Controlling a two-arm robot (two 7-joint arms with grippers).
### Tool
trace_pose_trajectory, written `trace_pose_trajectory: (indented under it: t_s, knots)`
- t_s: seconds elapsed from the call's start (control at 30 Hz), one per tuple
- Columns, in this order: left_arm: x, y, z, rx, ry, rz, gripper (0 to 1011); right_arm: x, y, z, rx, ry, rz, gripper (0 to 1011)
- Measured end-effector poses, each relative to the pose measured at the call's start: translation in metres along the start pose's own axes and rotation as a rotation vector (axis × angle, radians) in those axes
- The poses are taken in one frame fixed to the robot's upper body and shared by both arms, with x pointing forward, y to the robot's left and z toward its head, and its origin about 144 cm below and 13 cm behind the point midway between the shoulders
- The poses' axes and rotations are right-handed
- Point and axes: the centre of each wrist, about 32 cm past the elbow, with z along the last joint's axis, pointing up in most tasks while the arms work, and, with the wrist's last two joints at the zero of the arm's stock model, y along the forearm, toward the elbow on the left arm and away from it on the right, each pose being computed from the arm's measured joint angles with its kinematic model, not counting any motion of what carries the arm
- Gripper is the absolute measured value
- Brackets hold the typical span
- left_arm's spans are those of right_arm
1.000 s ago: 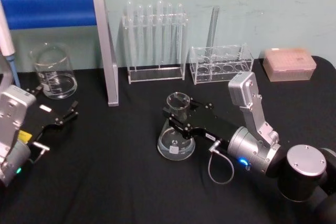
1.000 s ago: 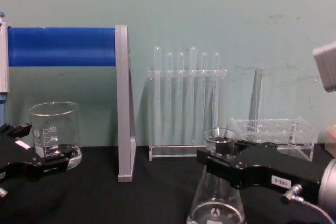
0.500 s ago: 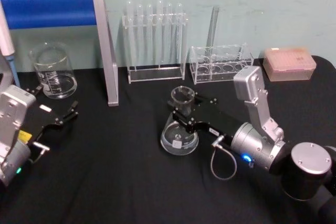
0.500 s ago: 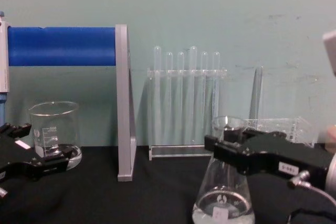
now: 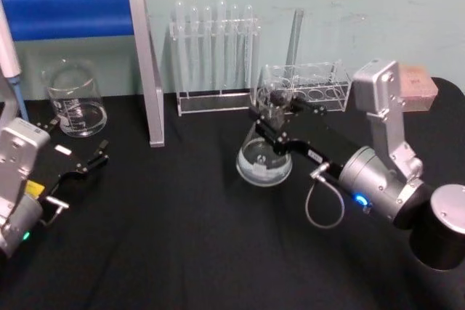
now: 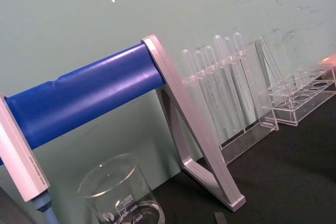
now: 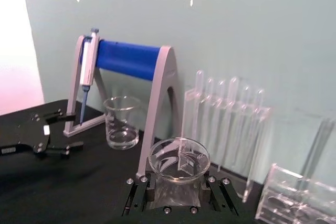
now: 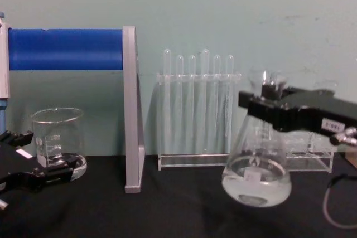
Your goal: Grasp the erlenmeyer flask with one hand, shake it three times, then place it back.
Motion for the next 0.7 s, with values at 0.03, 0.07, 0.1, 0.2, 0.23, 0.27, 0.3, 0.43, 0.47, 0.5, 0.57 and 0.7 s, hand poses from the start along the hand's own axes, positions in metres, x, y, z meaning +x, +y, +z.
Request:
trace_pose_trajectory:
  t_s: [0.03, 0.07, 0.1, 0.2, 0.23, 0.27, 0.3, 0.43, 0.47, 0.5, 0.57, 0.7]
  knots:
    - [0.000, 0.000, 0.000, 0.000, 0.000, 0.000, 1001, -0.002, -0.003, 0.005, 0.006, -0.007, -0.010, 449]
    - [0.000, 0.000, 0.000, 0.000, 0.000, 0.000, 1001, -0.003, -0.004, 0.007, 0.008, -0.012, -0.014, 449]
    - [0.000, 0.000, 0.000, 0.000, 0.000, 0.000, 1001, -0.003, -0.005, 0.009, 0.010, -0.016, -0.018, 449]
    - [0.000, 0.000, 0.000, 0.000, 0.000, 0.000, 1001, -0.007, -0.009, 0.017, 0.019, -0.035, -0.039, 449]
    - [0.000, 0.000, 0.000, 0.000, 0.000, 0.000, 1001, -0.007, -0.009, 0.017, 0.019, -0.035, -0.039, 449]
    - [0.000, 0.000, 0.000, 0.000, 0.000, 0.000, 1001, -0.008, -0.010, 0.019, 0.020, -0.040, -0.044, 449]
    - [0.000, 0.000, 0.000, 0.000, 0.000, 0.000, 1001, -0.008, -0.011, 0.020, 0.019, -0.042, -0.048, 449]
    - [0.000, 0.000, 0.000, 0.000, 0.000, 0.000, 1001, -0.008, -0.011, 0.020, 0.016, -0.042, -0.058, 449]
    - [0.000, 0.000, 0.000, 0.000, 0.000, 0.000, 1001, -0.008, -0.011, 0.019, 0.016, -0.042, -0.059, 449]
    - [0.000, 0.000, 0.000, 0.000, 0.000, 0.000, 1001, -0.008, -0.011, 0.019, 0.015, -0.041, -0.061, 449]
    - [0.000, 0.000, 0.000, 0.000, 0.000, 0.000, 1001, -0.008, -0.011, 0.018, 0.012, -0.039, -0.065, 449]
    - [0.000, 0.000, 0.000, 0.000, 0.000, 0.000, 1001, -0.007, -0.010, 0.018, 0.009, -0.038, -0.067, 449]
